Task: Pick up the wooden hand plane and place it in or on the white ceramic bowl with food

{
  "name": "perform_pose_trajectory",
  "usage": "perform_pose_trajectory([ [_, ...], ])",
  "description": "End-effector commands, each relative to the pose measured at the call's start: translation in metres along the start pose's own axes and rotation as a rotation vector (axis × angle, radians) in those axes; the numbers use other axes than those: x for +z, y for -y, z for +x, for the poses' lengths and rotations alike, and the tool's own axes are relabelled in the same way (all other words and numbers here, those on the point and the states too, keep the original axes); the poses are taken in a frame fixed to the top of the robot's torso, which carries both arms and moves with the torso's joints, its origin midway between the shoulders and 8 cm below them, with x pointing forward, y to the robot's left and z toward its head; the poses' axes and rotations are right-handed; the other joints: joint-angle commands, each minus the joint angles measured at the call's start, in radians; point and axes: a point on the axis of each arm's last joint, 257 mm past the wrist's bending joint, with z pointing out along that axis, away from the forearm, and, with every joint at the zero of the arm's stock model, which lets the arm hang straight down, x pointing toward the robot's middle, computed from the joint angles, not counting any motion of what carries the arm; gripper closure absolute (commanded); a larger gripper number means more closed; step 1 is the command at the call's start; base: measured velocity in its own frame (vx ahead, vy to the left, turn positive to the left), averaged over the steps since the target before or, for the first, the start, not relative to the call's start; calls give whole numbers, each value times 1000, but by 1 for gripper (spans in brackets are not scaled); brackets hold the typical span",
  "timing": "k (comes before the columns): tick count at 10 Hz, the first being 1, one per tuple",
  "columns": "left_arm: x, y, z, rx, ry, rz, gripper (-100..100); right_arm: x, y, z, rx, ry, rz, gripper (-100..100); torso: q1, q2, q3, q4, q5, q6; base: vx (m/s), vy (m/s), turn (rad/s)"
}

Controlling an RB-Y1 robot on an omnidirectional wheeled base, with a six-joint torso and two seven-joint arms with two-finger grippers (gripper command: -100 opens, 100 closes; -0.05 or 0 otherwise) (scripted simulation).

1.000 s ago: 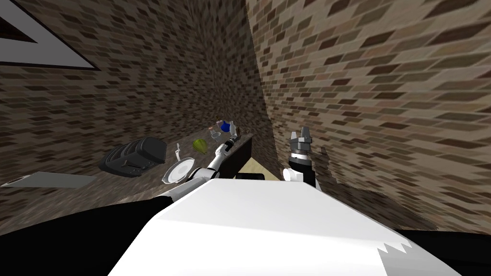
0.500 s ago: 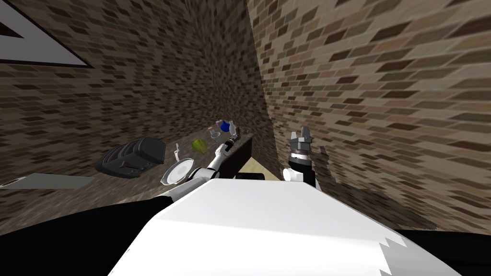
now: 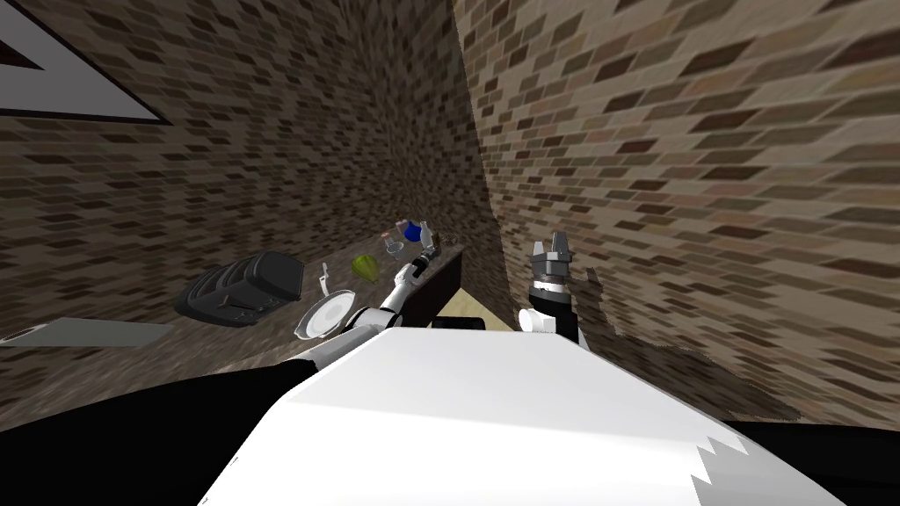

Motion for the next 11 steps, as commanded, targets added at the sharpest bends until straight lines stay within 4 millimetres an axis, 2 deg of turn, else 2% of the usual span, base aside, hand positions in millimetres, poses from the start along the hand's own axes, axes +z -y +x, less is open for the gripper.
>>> perform_pose_trajectory([
  [1,0,-5,-2,2,2,0,100,0,0,0,0,0,0,0,0,0,0,0,0,0,-119,-33,-13],
  [5,13,-26,-34,15,35,-7,100,0,0,0,0,0,0,0,-3,18,8,-1,1,1,-211,-32,-64],
  [8,26,-42,-64,21,56,-24,100,0,0,0,0,0,0,0,0,10,4,-1,1,0,-92,9,-73],
  [11,38,-53,-91,24,72,-40,100,0,0,0,0,0,0,0,1,5,2,-2,1,0,-25,26,-79],
])
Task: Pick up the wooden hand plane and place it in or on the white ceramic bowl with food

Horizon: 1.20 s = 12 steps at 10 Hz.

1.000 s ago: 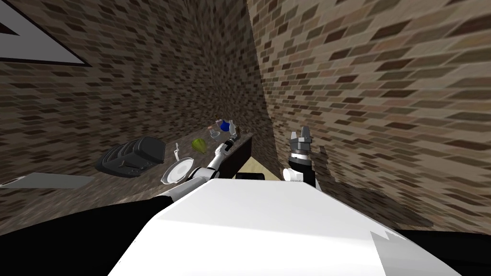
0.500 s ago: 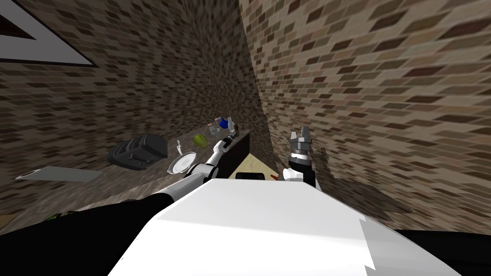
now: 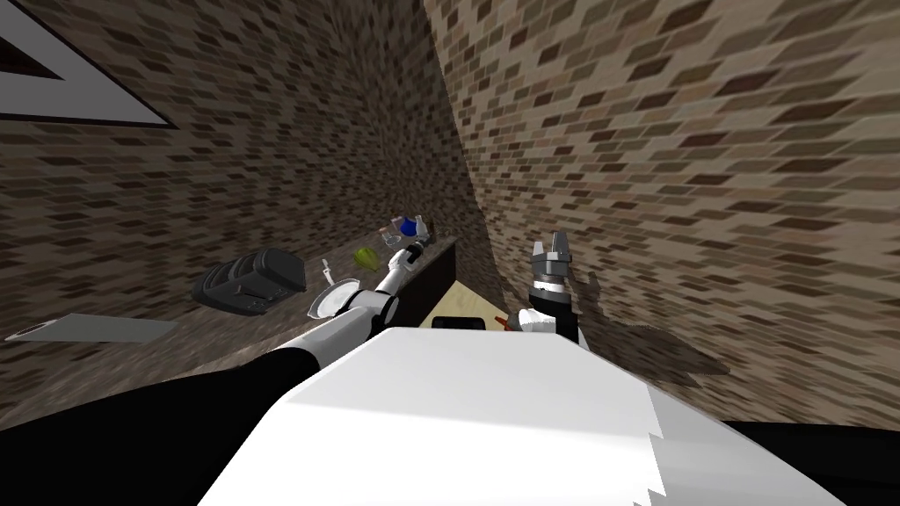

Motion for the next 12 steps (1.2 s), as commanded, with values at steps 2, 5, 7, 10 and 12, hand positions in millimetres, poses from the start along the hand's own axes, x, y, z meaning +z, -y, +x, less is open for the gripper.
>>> perform_pose_trajectory([
  [2,9,-5,-18,-1,9,-11,100,0,0,0,0,0,0,0,0,-1,-1,0,0,0,1,22,-71],
  [5,24,-13,-46,0,23,-31,100,0,0,0,0,0,0,0,-1,-2,-1,0,0,1,15,21,-84],
  [7,33,-17,-63,1,29,-45,100,0,0,0,0,0,0,0,0,-3,-2,0,0,1,46,41,-130],
  [10,45,-21,-85,3,37,-65,100,0,0,0,0,0,0,0,0,-5,-2,-1,0,1,61,27,-102],
  [12,51,-22,-96,3,39,-78,100,0,0,0,0,0,0,0,-1,-5,-3,-1,0,1,61,19,-92],
])
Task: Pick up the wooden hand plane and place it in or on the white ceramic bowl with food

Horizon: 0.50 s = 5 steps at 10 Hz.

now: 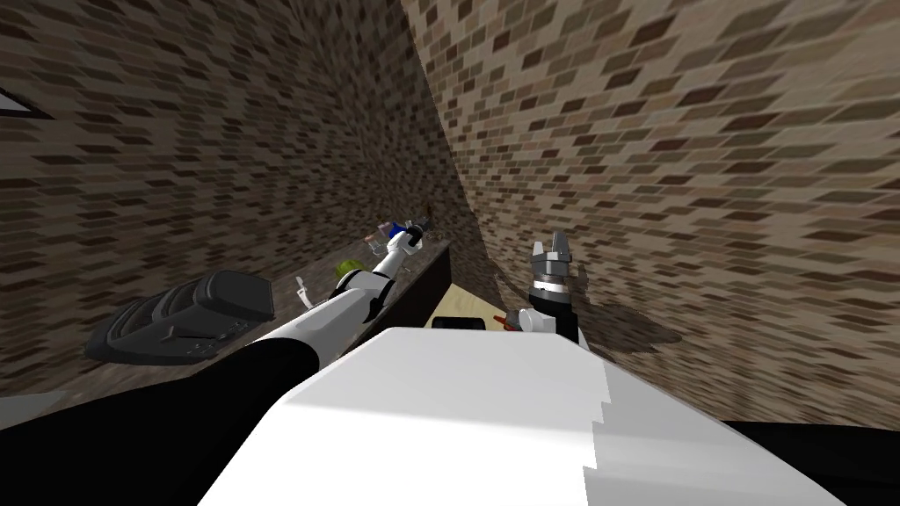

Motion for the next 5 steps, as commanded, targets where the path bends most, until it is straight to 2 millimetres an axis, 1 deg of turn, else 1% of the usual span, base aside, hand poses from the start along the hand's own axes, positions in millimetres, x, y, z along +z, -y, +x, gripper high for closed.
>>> perform_pose_trajectory([
  [1,7,-1,-11,-1,0,-18,100,0,0,0,0,0,0,0,0,0,0,0,0,0,86,22,-146],
  [3,12,-1,-14,-2,-9,-36,100,0,0,0,0,0,0,0,-1,-1,-1,0,0,0,95,20,-102],
  [5,13,0,-7,-6,-28,-55,100,0,0,0,0,0,0,0,0,-2,-1,-1,0,-1,96,23,-44],
])
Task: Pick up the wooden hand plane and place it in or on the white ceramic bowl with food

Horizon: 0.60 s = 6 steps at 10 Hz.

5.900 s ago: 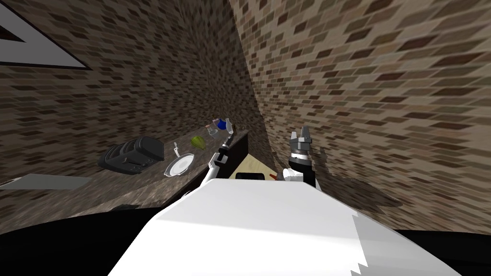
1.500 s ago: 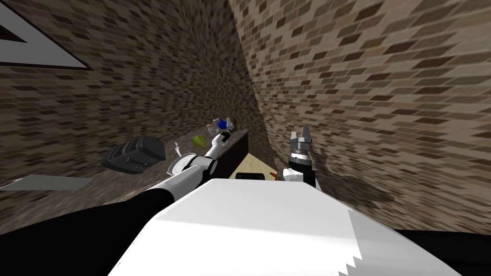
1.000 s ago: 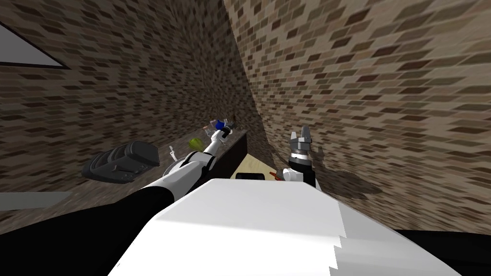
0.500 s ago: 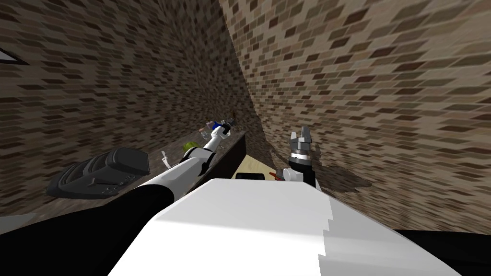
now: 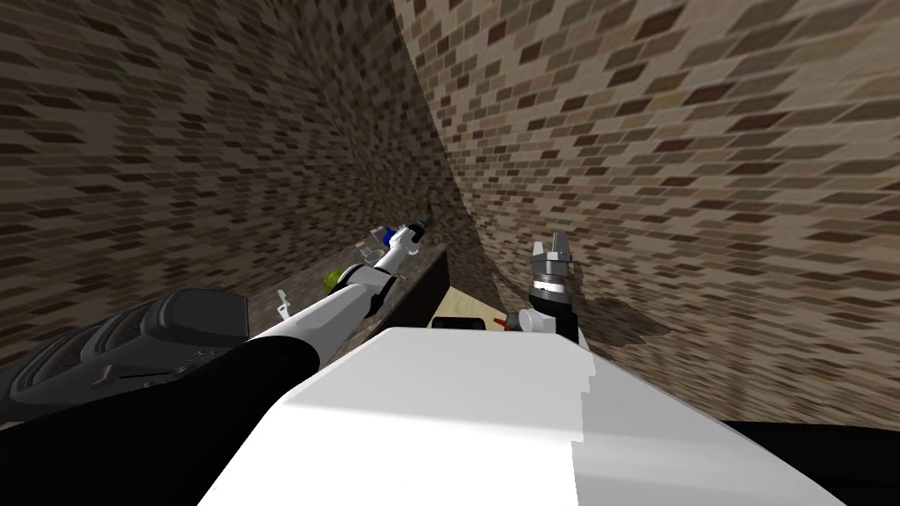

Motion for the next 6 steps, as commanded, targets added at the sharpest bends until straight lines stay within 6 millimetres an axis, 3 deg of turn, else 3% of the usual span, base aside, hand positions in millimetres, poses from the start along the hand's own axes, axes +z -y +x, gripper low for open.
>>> perform_pose_trajectory([
  [1,-1,-2,13,-4,-25,-21,100,0,0,0,0,0,0,0,0,0,0,0,0,0,81,37,-2],
  [2,-3,-4,25,-7,-46,-34,100,0,0,0,0,0,0,0,2,1,0,0,0,-1,70,59,28],
  [3,-2,0,16,-4,-31,-20,100,0,0,0,0,0,0,0,3,2,1,0,1,-2,28,28,3],
  [4,-3,-1,18,-6,-36,-25,-100,0,0,0,0,0,0,0,2,4,3,1,1,-1,7,5,1],
  [6,-3,-1,18,-5,-36,-25,-100,0,0,0,0,0,0,0,0,7,5,2,0,-1,0,0,0],
])
